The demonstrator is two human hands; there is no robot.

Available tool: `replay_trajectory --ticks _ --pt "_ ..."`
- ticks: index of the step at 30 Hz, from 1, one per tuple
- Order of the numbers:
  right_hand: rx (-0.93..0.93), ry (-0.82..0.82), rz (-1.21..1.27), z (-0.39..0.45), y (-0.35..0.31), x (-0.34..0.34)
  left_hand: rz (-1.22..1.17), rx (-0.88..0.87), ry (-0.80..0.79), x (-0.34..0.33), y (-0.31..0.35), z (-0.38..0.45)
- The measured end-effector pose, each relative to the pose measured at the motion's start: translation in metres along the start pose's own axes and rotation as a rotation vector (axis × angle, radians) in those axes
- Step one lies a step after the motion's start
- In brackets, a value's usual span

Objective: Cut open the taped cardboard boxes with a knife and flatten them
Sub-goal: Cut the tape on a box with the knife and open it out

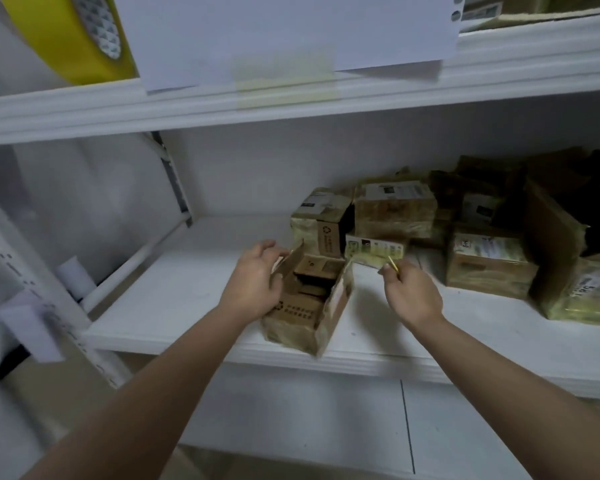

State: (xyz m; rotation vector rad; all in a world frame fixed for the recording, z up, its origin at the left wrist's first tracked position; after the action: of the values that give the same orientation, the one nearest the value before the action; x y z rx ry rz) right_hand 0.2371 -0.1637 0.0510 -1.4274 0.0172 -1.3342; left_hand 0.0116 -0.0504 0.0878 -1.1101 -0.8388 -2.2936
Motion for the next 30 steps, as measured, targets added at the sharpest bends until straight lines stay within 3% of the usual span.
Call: replay_trajectory --ticks 2,4,6,9,17,22,27,30 --pt "-0.006 -0.016 0.022 0.006 -0.011 -0.004 -0.104 -0.129 -0.014 0.001 0.019 -0.006" --pt "-0.013 -0.021 0.099 0.016 -0.023 -0.005 -0.184 -0.180 -0.267 -0.012 0.035 -0.011" --pt "0.000 -0.010 0.149 0.024 -0.036 -0.004 -0.088 -0.134 -0.535 -0.032 0.035 -0.016" --pt "0.049 -0.014 0.091 0.033 -0.054 -0.006 0.068 -0.056 -0.663 -0.049 0.022 -0.017" --pt "0.106 -0.256 -0.337 0.052 -0.075 -0.016 0.136 -0.328 -0.576 -0.028 0.013 -0.018" --pt "0.101 -0.453 -0.547 0.034 -0.071 -0.044 0.215 -0.429 -0.384 -0.015 -0.006 -0.020" --pt "0.175 -0.388 -0.623 0.025 -0.072 -0.050 0.227 -0.355 -0.283 -0.011 -0.015 -0.026" --pt "0.129 -0.330 -0.493 0.027 -0.068 -0.046 0.289 -0.334 -0.256 -0.012 -0.009 -0.029"
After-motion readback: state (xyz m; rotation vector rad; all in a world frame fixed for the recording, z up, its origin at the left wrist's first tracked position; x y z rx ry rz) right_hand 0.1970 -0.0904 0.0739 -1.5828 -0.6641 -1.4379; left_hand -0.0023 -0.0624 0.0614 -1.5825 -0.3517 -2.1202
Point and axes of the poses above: each hand's wrist, its own z-axis towards the middle knuckle, its own x-axis out of the back of the hand, y = z × x, the point moved 4 cm from there along z, towards the middle knuckle, and after that the axes turned 6 degrees about y, right-handed, at the moved point
